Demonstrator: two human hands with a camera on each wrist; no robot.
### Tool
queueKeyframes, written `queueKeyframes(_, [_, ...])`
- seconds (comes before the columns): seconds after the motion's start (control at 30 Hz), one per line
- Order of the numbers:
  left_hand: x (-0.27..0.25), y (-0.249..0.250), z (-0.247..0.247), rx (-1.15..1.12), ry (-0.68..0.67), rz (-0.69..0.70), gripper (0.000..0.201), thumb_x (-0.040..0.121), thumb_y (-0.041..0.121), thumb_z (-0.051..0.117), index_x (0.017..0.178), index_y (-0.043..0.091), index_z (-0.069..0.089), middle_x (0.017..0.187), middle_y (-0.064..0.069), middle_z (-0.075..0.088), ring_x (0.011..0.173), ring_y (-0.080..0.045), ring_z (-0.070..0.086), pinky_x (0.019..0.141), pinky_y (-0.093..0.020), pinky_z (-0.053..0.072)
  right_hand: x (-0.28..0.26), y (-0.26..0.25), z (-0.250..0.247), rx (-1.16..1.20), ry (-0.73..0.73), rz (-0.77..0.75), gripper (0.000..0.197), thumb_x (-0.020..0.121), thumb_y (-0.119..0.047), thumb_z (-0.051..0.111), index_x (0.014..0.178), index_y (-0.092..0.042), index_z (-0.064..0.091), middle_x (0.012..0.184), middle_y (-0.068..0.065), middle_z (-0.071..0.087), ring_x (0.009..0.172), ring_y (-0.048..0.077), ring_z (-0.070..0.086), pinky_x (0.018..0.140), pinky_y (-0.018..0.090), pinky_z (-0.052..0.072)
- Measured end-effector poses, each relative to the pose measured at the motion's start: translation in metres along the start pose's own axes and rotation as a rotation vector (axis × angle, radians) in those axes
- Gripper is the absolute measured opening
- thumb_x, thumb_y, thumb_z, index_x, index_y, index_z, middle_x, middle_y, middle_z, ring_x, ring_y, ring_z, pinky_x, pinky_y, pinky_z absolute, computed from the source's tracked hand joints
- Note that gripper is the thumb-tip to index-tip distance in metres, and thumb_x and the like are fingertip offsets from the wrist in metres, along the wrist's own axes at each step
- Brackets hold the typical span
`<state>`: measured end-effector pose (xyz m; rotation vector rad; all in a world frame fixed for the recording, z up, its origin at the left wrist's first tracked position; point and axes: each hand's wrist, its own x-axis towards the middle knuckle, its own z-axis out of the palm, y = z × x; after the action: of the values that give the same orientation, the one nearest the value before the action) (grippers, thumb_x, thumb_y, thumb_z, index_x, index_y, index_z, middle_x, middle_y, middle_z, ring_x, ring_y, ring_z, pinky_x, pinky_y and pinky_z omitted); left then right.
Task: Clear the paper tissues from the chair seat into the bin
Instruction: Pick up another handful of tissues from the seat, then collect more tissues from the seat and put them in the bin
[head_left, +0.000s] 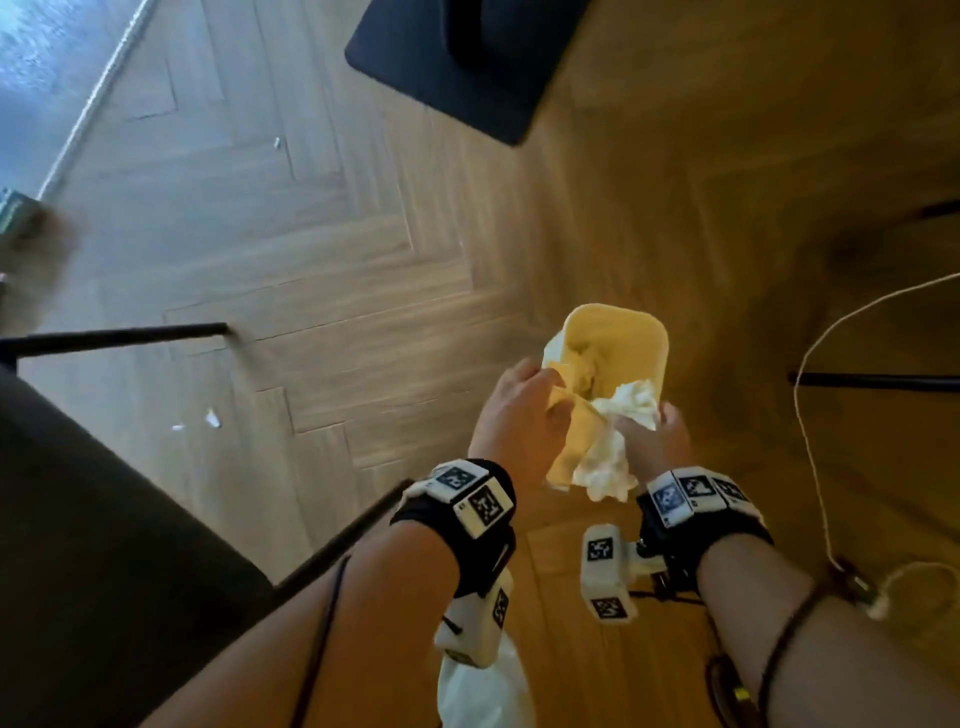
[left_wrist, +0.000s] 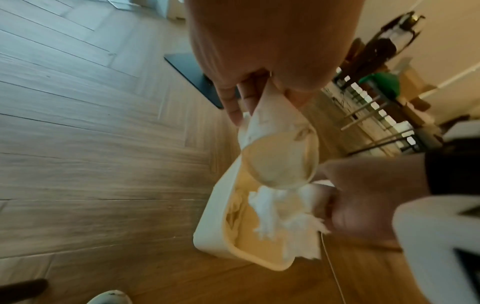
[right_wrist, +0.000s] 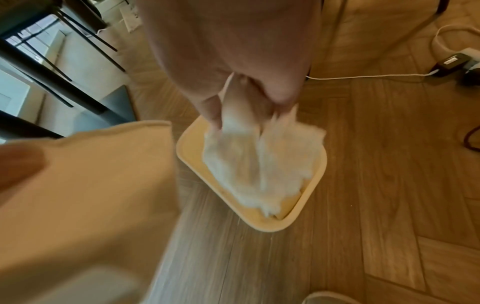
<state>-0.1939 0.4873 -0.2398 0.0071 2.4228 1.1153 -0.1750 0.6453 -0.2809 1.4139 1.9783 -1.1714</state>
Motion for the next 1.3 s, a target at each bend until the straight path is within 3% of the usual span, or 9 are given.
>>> queueKeyframes(0.1, [0.024,0.002,0.041,0.031,-0.062,0.023,0.023,0.091,0.023,0.056,0.11,0.01,0.06,0.112,-0.005,0.052,0.103,-0.023,0.052,0.09,-0.036,0.047,0.02,0.018,-0.001,0.134,-0.046,0.036,0.059,0.088,-0.017,0.058,0.142,-0.01,0.033,0.127,0.01,0.05,0.117,0.032,0.049,0.102,0.049,0.04])
queueKeyframes(0.2, [0.04,0.005,0.075,0.121,-0.259,-0.039,0.046,0.093,0.036,0.052,0.136,0.024,0.042,0.145,-0.005,0.033,0.131,-0.028,0.035,0.106,-0.047,0.037,0.029,0.036,-0.009,0.12,-0.043,0.047,0.068,0.076,-0.046,0.058,0.133,-0.012,0.044,0.121,0.008,0.057,0.112,0.032,0.056,0.095,0.048,0.045])
queueKeyframes(0.37, [0.033,0.001,0.091,0.231,-0.489,-0.124,0.055,0.093,0.037,0.048,0.143,0.029,0.029,0.151,-0.006,0.028,0.133,-0.032,0.035,0.106,-0.052,0.035,0.004,0.064,-0.011,0.084,-0.047,0.046,0.04,0.092,-0.026,0.053,0.129,-0.01,0.05,0.119,0.008,0.06,0.102,0.026,0.057,0.079,0.032,0.045])
queueKeyframes(0.47, [0.01,-0.01,0.066,0.227,-0.453,-0.138,0.041,0.092,0.03,0.049,0.132,0.021,0.046,0.132,-0.007,0.047,0.119,-0.027,0.05,0.098,-0.041,0.044,-0.025,0.057,0.003,0.097,-0.227,0.057,0.022,0.089,-0.026,0.054,0.108,-0.015,0.057,0.107,0.014,0.066,0.093,0.029,0.062,0.08,0.041,0.05])
queueKeyframes(0.7, [-0.092,-0.028,-0.093,0.023,-0.189,-0.338,0.019,0.093,0.023,0.052,0.096,0.01,0.065,0.094,-0.008,0.068,0.085,-0.025,0.063,0.078,-0.039,0.053,-0.156,-0.014,0.058,0.012,-0.613,-0.187,0.015,0.095,-0.01,0.049,0.106,-0.003,0.056,0.082,0.009,0.06,0.067,0.016,0.056,0.049,0.013,0.047])
queueKeyframes(0.9, [-0.224,-0.087,-0.232,-0.006,0.121,-0.455,0.014,0.096,0.027,0.049,0.099,0.021,0.062,0.086,0.007,0.062,0.074,-0.005,0.057,0.069,-0.022,0.047,-0.291,-0.029,0.144,-0.284,-0.833,-0.511,0.012,0.091,-0.023,0.056,0.103,-0.023,0.058,0.093,0.004,0.066,0.088,0.021,0.067,0.076,0.038,0.056])
queueKeyframes(1.0, [-0.291,-0.133,-0.269,0.08,0.155,-0.6,0.011,0.092,0.03,0.054,0.101,0.025,0.06,0.094,0.005,0.061,0.082,-0.007,0.058,0.076,-0.029,0.051,-0.349,-0.018,0.181,-0.55,-0.904,-0.745,0.02,0.089,-0.028,0.06,0.109,-0.026,0.057,0.088,-0.001,0.065,0.083,0.014,0.065,0.072,0.03,0.054])
queueKeyframes(1.17, [-0.402,-0.227,-0.297,0.35,-0.056,-0.911,0.089,0.07,0.052,0.074,0.143,0.027,0.03,0.152,-0.011,0.02,0.137,-0.038,0.022,0.107,-0.052,0.032,-0.406,0.007,0.231,-0.967,-1.044,-0.823,0.026,0.089,-0.032,0.059,0.115,-0.025,0.056,0.102,-0.004,0.063,0.09,0.011,0.063,0.079,0.028,0.051])
queueKeyframes(1.3, [-0.439,-0.285,-0.282,0.304,-0.139,-1.033,0.125,0.06,0.063,0.075,0.149,0.027,-0.006,0.157,-0.015,-0.007,0.14,-0.051,0.007,0.108,-0.06,0.028,-0.434,0.016,0.255,-1.063,-1.009,-0.827,0.025,0.09,-0.03,0.058,0.115,-0.025,0.056,0.105,-0.003,0.061,0.09,0.01,0.061,0.071,0.024,0.048])
